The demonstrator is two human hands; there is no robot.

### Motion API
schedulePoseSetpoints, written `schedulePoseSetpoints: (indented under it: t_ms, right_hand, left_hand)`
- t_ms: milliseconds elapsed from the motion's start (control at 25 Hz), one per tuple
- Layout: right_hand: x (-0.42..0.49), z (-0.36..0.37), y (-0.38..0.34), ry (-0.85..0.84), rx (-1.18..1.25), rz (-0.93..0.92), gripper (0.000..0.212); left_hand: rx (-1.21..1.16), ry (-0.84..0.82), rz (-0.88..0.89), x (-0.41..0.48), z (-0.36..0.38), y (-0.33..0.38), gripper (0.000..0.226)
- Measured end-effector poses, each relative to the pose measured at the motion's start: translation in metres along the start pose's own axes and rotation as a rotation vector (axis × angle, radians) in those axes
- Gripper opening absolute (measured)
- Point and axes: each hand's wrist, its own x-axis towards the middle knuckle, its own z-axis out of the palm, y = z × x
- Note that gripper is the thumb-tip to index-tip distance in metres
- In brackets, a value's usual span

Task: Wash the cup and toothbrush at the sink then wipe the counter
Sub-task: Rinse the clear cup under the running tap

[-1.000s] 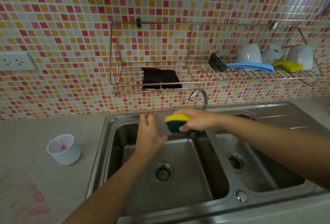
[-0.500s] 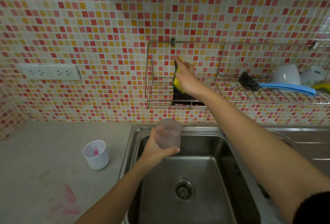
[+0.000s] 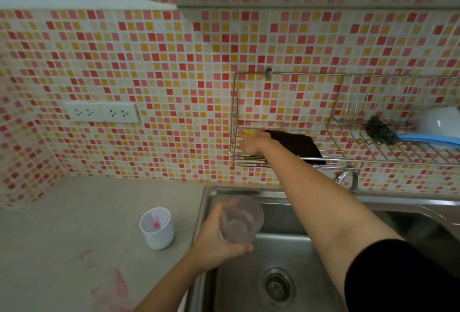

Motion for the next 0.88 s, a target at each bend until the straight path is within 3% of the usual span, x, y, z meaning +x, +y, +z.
schedulePoseSetpoints:
  t_ms: [120, 320, 560, 680, 880]
  right_hand:
    - [-0.005, -0.006, 0.006, 0.078, 0.007, -0.052, 0.061]
    - [-0.052, -0.02, 0.054, 0.634, 0.396, -0.295, 0.042]
    - [-0.118, 0.014, 0.188, 1.105, 0.58, -0.142, 0.025]
    - [-0.129, 0.055, 0.26, 1.182, 0.573, -0.01, 0.023]
    - [-0.119, 0.107, 0.305, 1.191, 0.412, -0.249, 0.034]
  left_hand:
    - [0.013, -0.007, -0.007, 0.003, 0.006, -0.004, 0.085]
    - [-0.023, -0.098, -0.026, 0.025, 0.055, -0.003, 0.084]
    - [-0.118, -0.129, -0.062, 0.055, 0.15, -0.004, 0.09]
    - [-0.162, -0.12, -0.104, 0.064, 0.187, -0.01, 0.086]
    - [-0.116, -0.081, -0.146, 0.069, 0.221, -0.019, 0.083]
